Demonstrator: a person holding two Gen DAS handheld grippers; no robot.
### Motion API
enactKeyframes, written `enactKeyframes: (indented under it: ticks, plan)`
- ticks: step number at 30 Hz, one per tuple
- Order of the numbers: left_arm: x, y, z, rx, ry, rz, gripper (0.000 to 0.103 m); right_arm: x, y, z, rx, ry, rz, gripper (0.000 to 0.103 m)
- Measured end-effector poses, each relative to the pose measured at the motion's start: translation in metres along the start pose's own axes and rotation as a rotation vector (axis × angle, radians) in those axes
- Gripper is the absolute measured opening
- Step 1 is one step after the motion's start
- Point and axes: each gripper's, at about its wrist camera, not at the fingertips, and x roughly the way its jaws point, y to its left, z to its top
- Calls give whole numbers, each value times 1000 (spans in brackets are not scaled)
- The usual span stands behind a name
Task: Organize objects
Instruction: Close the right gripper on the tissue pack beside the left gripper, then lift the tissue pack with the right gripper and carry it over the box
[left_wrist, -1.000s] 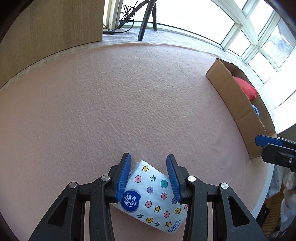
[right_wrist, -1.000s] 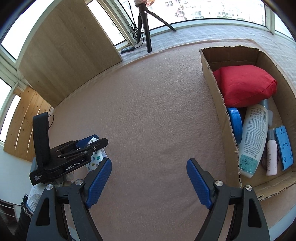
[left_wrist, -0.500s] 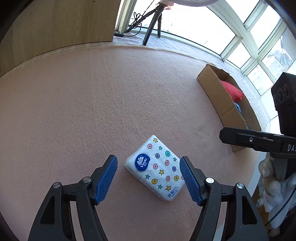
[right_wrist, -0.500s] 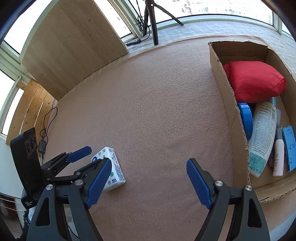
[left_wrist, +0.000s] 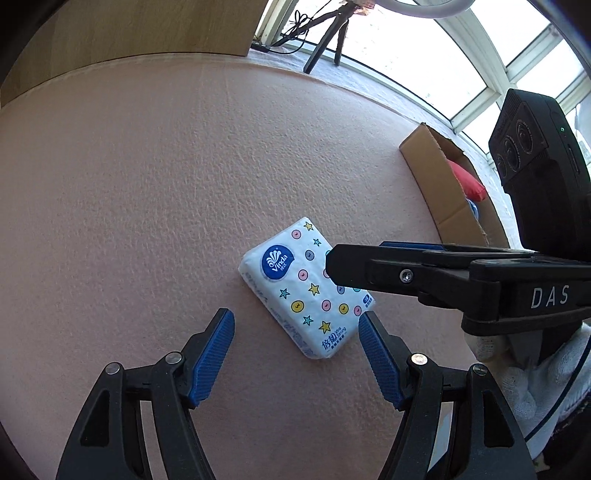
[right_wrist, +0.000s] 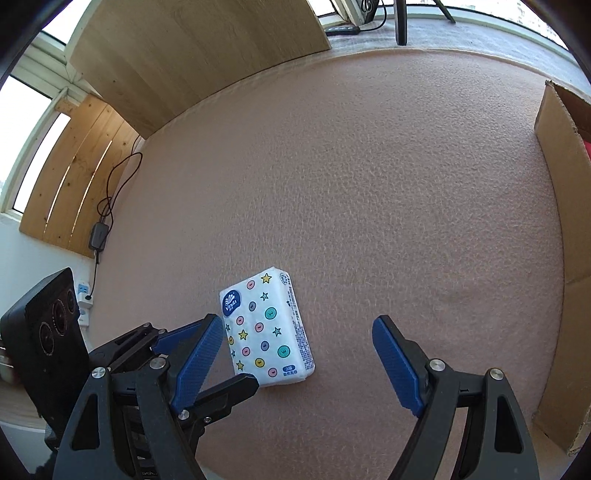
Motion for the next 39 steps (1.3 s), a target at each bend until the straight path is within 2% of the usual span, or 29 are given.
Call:
enactKeyframes:
  ticks: [9, 15, 17, 19, 21, 23, 30, 36, 39]
  plan:
    - [0, 1, -2, -22, 5, -22, 73, 16, 3, 2, -6, 42, 23, 79]
    - [3, -2, -4, -26, 12, -42, 72, 20, 5, 2, -4, 65, 50, 65]
    - [3, -6, -5, -18, 14, -51, 68, 21, 6, 1, -7, 69, 55, 60]
    - [3, -8, -6, -6, 17, -54, 62, 23, 7, 1, -10, 75, 60, 50]
    - [3, -10, -7, 2, 18, -50, 62, 25, 9, 0, -13, 84, 67, 43]
    - [0, -8, -8, 2, 18, -52, 62, 25, 10, -2, -19, 86, 67, 40]
    - [-12, -28, -1, 40, -13, -50, 62, 6, 8, -5, -37, 40, 56, 37]
    - [-20, -68, 17, 104, -52, -74, 62, -26, -1, -4, -29, -38, 38, 37]
    - [-11, -98, 40, 149, -70, -88, 62, -52, -15, -5, -12, -87, 36, 37]
